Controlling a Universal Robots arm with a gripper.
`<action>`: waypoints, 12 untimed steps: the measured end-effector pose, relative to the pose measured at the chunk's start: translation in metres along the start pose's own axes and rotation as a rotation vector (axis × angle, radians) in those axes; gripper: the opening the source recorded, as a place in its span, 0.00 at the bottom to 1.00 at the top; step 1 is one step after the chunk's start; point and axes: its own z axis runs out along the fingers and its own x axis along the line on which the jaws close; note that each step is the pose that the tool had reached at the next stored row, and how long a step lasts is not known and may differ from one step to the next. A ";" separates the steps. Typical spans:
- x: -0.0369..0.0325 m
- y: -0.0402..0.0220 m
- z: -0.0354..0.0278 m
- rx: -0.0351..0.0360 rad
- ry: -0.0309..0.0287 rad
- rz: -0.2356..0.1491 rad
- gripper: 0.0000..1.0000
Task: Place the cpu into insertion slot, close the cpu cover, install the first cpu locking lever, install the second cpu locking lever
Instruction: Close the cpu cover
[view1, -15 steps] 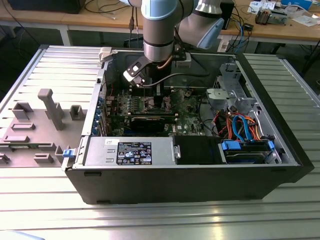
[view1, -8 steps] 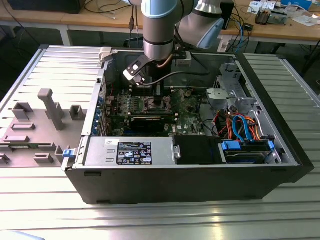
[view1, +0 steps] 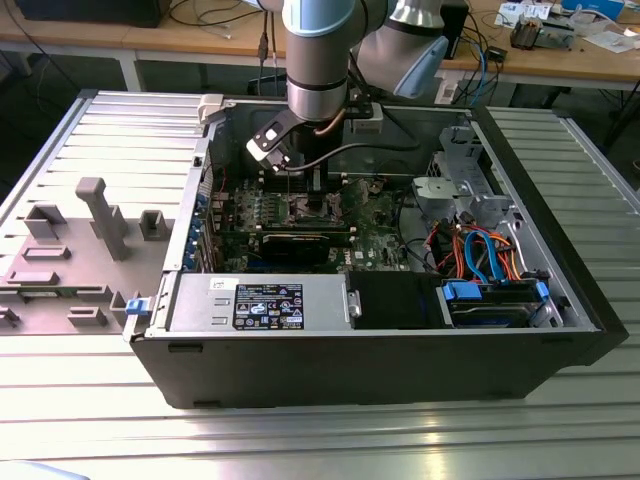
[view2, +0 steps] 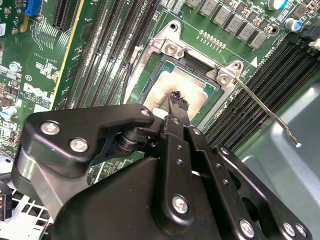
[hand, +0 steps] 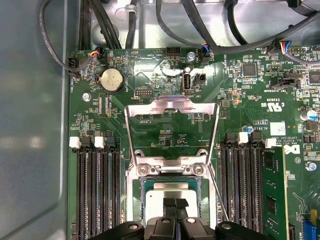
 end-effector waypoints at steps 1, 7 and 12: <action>0.0000 0.0000 0.0000 0.0000 0.0001 0.000 0.11; 0.0000 -0.0001 -0.0020 0.0000 0.0006 0.000 0.11; 0.0000 0.0004 -0.0102 0.0000 0.0006 0.000 0.11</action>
